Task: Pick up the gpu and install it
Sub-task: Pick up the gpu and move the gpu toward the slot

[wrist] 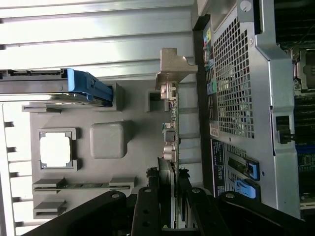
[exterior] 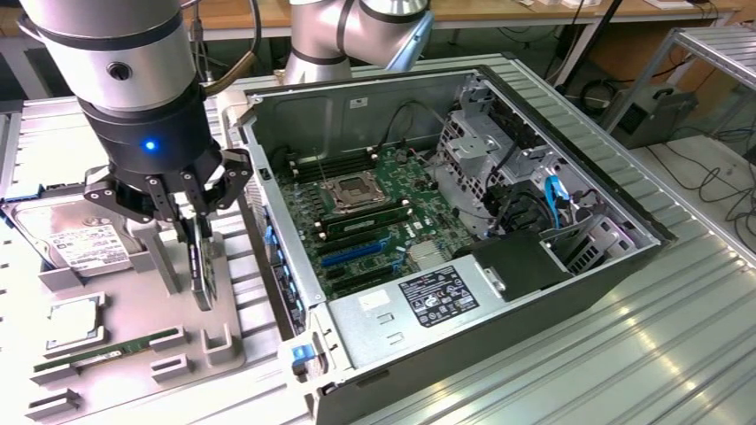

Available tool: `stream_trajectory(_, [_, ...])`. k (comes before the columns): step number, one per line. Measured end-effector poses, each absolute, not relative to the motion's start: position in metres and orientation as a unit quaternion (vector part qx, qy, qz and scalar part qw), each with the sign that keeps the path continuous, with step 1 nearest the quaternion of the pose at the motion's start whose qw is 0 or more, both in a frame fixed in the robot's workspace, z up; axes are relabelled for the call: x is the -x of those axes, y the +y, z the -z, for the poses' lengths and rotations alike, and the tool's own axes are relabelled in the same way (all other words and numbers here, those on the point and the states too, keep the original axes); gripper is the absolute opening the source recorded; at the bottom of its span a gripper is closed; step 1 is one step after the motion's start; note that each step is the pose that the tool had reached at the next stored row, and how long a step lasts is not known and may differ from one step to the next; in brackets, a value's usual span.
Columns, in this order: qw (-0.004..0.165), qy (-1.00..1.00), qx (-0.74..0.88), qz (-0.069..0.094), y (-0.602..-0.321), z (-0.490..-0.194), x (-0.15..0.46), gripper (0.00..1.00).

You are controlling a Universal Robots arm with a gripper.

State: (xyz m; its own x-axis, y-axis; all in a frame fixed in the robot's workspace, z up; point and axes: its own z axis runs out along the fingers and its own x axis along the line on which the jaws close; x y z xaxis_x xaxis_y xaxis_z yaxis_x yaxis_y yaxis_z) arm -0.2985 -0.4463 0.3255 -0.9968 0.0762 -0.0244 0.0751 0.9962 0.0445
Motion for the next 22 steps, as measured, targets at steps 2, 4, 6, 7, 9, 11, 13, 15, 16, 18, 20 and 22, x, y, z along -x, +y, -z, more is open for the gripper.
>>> stream_trajectory(2, [0.013,0.999,-0.038,-0.022,-0.4463,-0.3258,0.2985,0.26])
stream_trajectory(4, [0.013,0.999,-0.038,-0.022,-0.4463,-0.3262,0.2984,0.26])
stream_trajectory(6, [0.013,0.999,-0.038,-0.022,-0.4463,-0.3265,0.2984,0.26])
stream_trajectory(7, [0.013,0.999,-0.038,-0.022,-0.4463,-0.3267,0.2984,0.26])
stream_trajectory(9, [0.013,0.999,-0.038,-0.022,-0.4463,-0.3270,0.2985,0.26])
stream_trajectory(11, [0.013,0.999,-0.038,-0.022,-0.4463,-0.3274,0.2984,0.26])
stream_trajectory(13, [0.013,0.999,-0.038,-0.022,-0.4463,-0.3281,0.2984,0.26])
stream_trajectory(15, [0.013,0.999,-0.038,-0.022,-0.4463,-0.3284,0.2984,0.26])
stream_trajectory(16, [0.013,0.999,-0.038,-0.022,-0.4463,-0.3286,0.2985,0.26])
stream_trajectory(18, [0.013,0.999,-0.038,-0.022,-0.4463,-0.3290,0.2985,0.26])
stream_trajectory(20, [0.013,0.999,-0.038,-0.022,-0.4463,-0.3295,0.2985,0.26])
stream_trajectory(22, [0.013,0.999,-0.038,-0.022,-0.4463,-0.3302,0.2984,0.26])
